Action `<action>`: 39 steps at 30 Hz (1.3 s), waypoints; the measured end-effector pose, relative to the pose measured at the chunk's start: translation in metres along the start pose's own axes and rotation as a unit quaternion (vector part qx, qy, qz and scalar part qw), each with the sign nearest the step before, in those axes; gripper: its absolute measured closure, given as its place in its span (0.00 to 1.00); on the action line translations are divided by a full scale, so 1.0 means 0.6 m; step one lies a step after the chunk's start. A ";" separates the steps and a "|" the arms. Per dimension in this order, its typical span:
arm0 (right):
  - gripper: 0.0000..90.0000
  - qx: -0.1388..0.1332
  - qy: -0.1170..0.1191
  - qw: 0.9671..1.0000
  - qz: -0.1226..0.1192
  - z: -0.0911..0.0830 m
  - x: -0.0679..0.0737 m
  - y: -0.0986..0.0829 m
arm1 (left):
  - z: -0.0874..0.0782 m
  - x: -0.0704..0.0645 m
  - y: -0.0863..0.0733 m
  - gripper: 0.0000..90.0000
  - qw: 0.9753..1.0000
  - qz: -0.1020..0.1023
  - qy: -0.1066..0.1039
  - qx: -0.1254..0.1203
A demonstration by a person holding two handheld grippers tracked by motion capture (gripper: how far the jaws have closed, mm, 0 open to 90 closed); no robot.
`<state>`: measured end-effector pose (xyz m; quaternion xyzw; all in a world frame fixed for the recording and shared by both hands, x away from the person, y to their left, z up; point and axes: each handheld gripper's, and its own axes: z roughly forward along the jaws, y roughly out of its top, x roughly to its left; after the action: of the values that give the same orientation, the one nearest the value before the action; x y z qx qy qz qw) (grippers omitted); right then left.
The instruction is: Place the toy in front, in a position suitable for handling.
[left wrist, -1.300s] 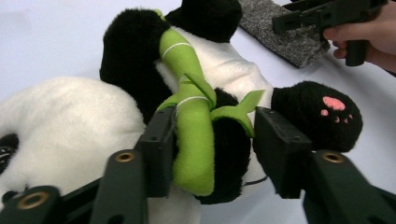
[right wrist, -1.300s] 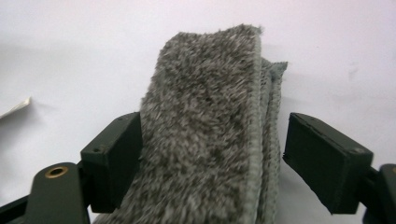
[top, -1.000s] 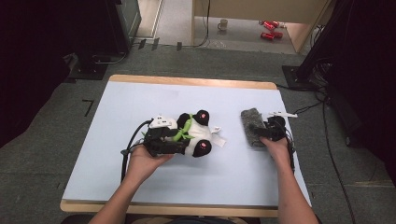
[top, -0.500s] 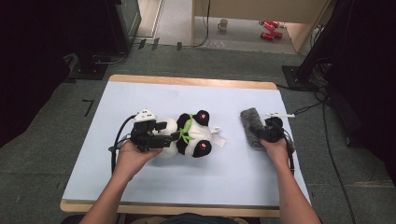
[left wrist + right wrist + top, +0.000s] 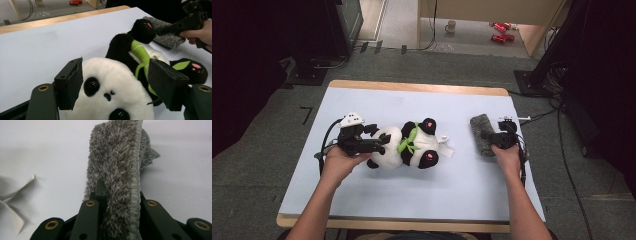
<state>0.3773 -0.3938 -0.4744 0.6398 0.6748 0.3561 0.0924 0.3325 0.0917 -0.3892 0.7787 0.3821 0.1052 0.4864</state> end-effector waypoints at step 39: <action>0.84 -0.007 0.090 0.986 -0.138 -0.065 0.198 0.053 | 0.016 -0.007 -0.054 0.30 0.999 0.019 0.002 0.035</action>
<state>0.3605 -0.2999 -0.3873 0.5049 0.7599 0.4007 0.0841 0.3187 0.0895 -0.4205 0.8024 0.3713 0.1025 0.4558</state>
